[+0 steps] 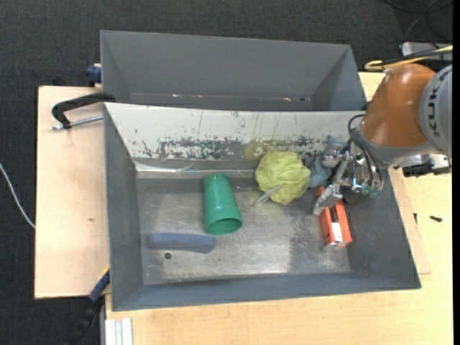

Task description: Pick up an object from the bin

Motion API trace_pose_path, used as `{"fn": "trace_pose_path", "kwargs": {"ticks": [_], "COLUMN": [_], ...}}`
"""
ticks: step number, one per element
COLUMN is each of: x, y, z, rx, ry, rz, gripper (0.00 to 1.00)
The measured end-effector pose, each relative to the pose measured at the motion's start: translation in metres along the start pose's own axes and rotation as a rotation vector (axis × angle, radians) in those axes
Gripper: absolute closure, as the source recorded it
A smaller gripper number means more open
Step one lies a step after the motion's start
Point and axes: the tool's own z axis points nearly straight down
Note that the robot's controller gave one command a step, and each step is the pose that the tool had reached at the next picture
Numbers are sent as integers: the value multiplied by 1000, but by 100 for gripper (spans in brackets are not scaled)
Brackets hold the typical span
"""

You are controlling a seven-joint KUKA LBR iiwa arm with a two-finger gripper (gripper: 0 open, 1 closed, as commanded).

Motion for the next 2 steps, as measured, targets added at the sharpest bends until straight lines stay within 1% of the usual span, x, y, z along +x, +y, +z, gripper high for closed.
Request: {"fn": "trace_pose_path", "kwargs": {"ticks": [1,2], "x": [1,16], "y": [0,17], "z": [-1,-15], "rx": [0,18], "ry": [0,0], "rz": [10,-155], "gripper": [0,0]}}
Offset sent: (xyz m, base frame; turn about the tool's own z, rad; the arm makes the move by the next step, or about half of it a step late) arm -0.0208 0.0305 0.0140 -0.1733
